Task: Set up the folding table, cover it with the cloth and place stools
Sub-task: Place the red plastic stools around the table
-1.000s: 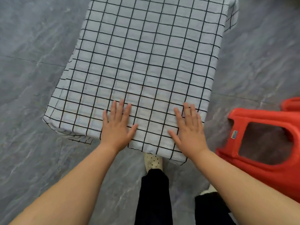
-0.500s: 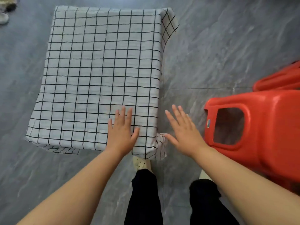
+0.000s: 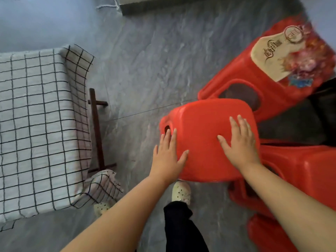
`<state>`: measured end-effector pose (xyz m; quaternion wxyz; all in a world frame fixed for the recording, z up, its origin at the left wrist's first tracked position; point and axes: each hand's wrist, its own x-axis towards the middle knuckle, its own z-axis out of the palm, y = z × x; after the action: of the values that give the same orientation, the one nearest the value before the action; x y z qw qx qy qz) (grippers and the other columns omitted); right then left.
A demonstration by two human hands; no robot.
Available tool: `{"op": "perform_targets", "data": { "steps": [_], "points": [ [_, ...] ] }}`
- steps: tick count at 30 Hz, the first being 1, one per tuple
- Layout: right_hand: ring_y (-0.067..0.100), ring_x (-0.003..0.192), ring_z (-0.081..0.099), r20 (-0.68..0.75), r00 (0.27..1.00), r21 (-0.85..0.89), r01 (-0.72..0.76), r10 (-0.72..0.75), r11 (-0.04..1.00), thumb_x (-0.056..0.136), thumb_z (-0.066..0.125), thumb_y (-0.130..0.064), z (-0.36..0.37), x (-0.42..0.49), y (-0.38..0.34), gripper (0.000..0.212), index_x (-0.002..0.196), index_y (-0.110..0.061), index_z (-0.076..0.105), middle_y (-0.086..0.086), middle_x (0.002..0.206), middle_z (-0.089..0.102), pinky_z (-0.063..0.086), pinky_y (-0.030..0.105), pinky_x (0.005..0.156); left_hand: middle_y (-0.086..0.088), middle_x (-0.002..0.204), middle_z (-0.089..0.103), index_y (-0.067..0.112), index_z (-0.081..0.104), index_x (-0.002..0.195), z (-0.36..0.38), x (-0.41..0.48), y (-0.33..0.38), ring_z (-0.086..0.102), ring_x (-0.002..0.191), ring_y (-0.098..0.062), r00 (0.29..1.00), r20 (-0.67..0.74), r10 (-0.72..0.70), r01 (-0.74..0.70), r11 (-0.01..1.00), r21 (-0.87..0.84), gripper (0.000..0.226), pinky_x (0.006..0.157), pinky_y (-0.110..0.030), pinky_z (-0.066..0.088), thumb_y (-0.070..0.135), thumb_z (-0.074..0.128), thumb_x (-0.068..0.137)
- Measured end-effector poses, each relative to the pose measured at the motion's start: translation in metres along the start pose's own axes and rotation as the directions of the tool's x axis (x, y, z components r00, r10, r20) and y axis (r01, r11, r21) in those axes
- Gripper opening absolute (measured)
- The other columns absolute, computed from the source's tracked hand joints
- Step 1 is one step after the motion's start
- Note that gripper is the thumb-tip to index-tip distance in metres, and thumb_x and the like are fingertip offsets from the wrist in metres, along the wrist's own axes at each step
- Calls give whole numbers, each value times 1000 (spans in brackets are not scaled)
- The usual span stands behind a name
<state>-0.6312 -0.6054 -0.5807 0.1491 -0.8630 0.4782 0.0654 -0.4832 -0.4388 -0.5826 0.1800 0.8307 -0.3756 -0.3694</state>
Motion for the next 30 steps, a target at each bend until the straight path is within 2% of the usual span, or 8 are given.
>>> {"op": "perform_targets", "data": {
  "steps": [5, 9, 12, 16, 19, 23, 27, 30],
  "points": [
    [42, 138, 23, -9, 969, 123, -246, 249, 961, 87, 59, -36, -9, 10, 71, 72, 142, 1, 29, 29, 149, 25, 17, 44, 115, -2, 159, -4, 23, -2, 150, 34, 20, 40, 8, 145, -19, 993, 36, -115, 120, 976, -181, 83, 115, -44, 19, 47, 50, 90],
    [36, 140, 21, 96, 921, 297, -389, 378, 872, 87, 60, -34, -3, 15, 92, 79, 144, 2, 20, 27, 150, 23, 18, 41, 115, -2, 158, -11, 20, -4, 150, 44, 30, 57, 12, 144, -21, 962, -62, -266, 239, 929, -282, 92, 110, -36, 24, 35, 61, 86],
    [33, 140, 24, 214, 888, 390, -459, 406, 799, 88, 58, -36, 5, 17, 91, 82, 147, -2, 13, 23, 151, 23, 21, 37, 114, -10, 156, 12, 15, 0, 150, 48, 39, 56, 19, 142, -24, 931, -44, -362, 319, 868, -382, 98, 113, -39, 24, 30, 68, 81],
    [35, 134, 33, 258, 851, 399, -525, 458, 751, 83, 57, -51, 11, 22, 76, 88, 145, -2, 19, 24, 146, 32, 29, 42, 111, -5, 151, 26, 21, 7, 150, 48, 45, 50, 34, 135, -22, 916, 24, -399, 369, 821, -434, 98, 109, -42, 33, 37, 70, 76],
    [37, 128, 41, 226, 844, 405, -535, 486, 741, 76, 53, -60, 9, 28, 59, 90, 138, 0, 31, 25, 138, 43, 35, 44, 106, -2, 147, 35, 25, 14, 148, 35, 47, 44, 41, 131, -20, 915, 21, -403, 363, 798, -481, 99, 106, -45, 38, 46, 69, 68],
    [36, 129, 41, 193, 881, 374, -472, 431, 798, 88, 53, -45, 4, 43, 19, 74, 140, 2, 30, 26, 139, 43, 34, 42, 107, -1, 146, 39, 21, 16, 148, -3, 54, 16, 43, 129, -20, 911, -14, -413, 364, 818, -445, 98, 104, -42, 39, 47, 69, 69],
    [35, 133, 37, 195, 906, 361, -423, 377, 831, 91, 49, -43, -4, 71, -48, 72, 143, 1, 27, 25, 144, 38, 30, 40, 107, -3, 143, 43, 20, 20, 147, -56, 64, -27, 46, 126, -23, 899, -53, -435, 372, 821, -433, 93, 103, -43, 40, 47, 69, 73],
    [35, 132, 40, 210, 911, 391, -411, 355, 824, 92, 50, -41, -4, 88, -100, 70, 143, 0, 26, 22, 144, 40, 33, 38, 105, -2, 141, 43, 23, 16, 148, -96, 67, -60, 47, 126, -24, 897, -61, -437, 366, 814, -450, 95, 102, -46, 41, 50, 67, 72]
  ]
}}
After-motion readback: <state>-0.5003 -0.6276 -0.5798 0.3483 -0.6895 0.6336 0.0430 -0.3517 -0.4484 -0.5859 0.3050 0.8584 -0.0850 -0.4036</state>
